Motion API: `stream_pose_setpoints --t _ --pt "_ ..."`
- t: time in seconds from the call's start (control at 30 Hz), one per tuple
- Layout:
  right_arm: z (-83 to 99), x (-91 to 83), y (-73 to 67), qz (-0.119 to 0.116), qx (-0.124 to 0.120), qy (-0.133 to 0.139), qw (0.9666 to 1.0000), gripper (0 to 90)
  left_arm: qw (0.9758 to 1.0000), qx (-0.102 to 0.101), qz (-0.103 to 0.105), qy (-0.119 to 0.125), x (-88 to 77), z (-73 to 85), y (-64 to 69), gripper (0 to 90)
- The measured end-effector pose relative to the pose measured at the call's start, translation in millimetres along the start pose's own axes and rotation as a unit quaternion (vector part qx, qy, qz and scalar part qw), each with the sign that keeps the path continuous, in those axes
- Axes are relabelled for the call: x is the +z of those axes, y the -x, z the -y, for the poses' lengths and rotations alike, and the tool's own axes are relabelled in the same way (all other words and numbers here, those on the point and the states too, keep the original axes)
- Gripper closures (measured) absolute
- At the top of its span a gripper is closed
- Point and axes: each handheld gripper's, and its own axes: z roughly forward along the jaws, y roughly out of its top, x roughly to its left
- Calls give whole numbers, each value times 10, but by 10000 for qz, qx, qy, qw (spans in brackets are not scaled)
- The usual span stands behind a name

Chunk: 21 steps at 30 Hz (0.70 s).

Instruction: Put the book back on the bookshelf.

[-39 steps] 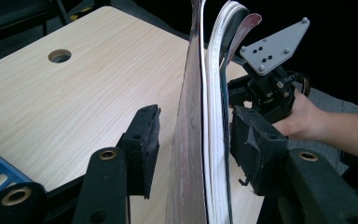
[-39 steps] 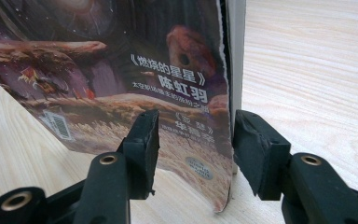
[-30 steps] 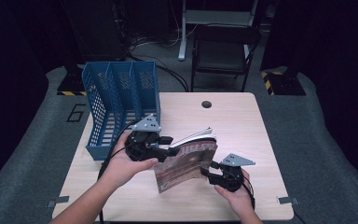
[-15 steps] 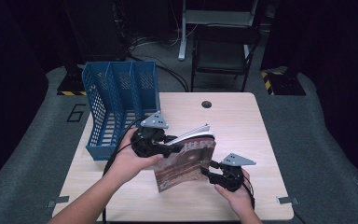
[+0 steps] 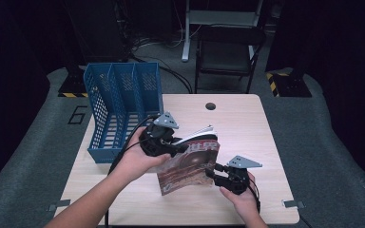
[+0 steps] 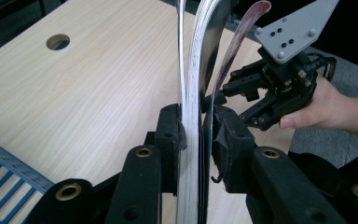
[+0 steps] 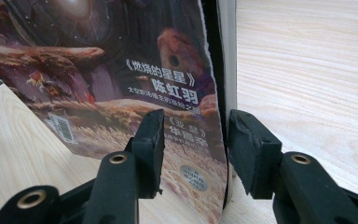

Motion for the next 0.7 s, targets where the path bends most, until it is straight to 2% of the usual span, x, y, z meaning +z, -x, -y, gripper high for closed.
stream_pose_setpoints --t 0.23,0.63,0.67,0.7 --pt "0 1 2 6 -5 -1 10000 561 9996 51 18 -261 52 -21 16 760" --pt "-2 1 4 12 13 -11 10000 560 9991 94 20 -423 94 -63 29 809" --pt "-2 3 5 7 -1 -8 10000 560 9988 159 10 -466 97 -67 26 812" --pt "-2 2 3 8 11 -13 10000 560 9989 121 17 -454 108 -67 33 815"
